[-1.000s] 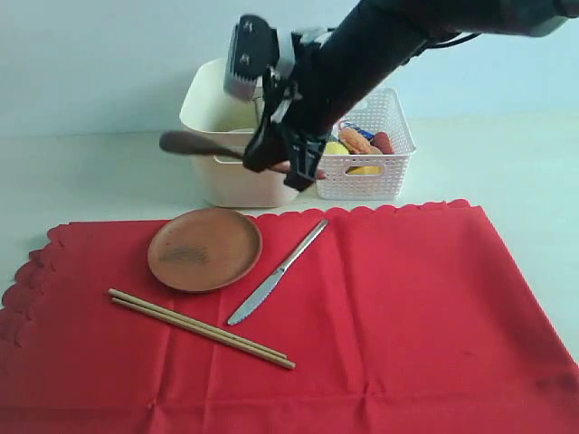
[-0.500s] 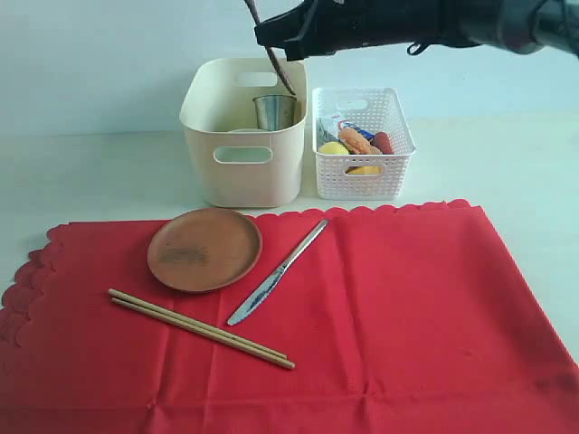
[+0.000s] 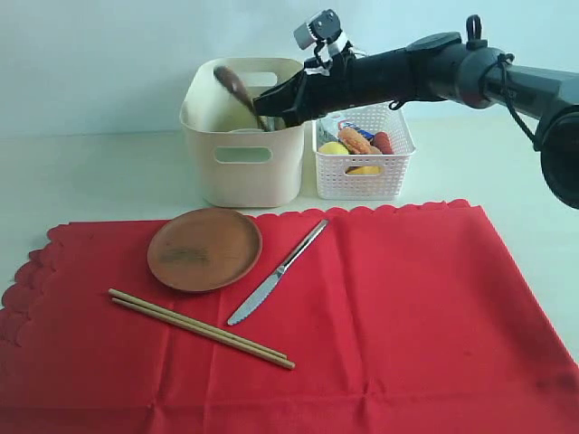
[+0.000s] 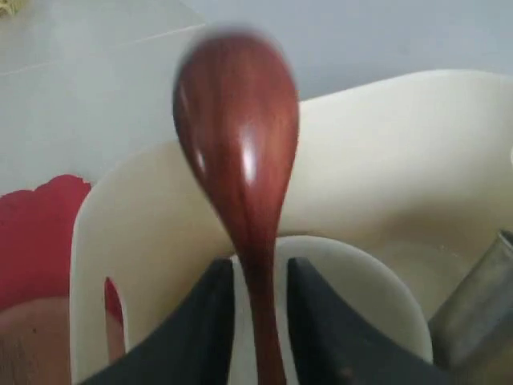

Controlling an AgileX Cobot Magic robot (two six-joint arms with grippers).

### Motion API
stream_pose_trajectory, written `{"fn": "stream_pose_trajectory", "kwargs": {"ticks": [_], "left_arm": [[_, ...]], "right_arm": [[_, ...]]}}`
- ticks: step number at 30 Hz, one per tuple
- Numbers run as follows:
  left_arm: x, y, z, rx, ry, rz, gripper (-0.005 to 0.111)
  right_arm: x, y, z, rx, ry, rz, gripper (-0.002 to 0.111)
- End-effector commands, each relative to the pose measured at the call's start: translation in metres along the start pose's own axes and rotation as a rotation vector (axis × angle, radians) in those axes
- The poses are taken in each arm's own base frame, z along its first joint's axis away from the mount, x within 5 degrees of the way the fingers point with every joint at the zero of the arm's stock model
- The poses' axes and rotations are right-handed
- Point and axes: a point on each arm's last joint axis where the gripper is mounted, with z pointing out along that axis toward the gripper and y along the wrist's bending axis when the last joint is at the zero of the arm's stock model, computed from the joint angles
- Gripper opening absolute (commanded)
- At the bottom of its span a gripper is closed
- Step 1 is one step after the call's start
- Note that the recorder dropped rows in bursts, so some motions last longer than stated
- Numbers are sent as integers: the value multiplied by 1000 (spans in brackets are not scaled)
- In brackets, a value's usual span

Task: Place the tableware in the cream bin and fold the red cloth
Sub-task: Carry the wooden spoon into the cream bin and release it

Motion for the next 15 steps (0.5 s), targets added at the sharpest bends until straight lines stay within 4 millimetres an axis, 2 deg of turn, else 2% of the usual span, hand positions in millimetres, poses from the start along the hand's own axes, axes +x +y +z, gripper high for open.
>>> {"fn": "stream_pose_trajectory", "kwargs": {"ticks": [1, 9, 15], "left_arm": [[0, 0, 0, -3, -14, 2, 94], [0, 0, 0, -3, -14, 2, 94], [0, 0, 0, -3, -14, 2, 94]], "right_arm": [[-9, 0, -6, 4, -1, 6, 40], [-53, 14, -28, 12, -20, 74, 41], [-76, 31, -51, 3, 117, 120, 39]]}}
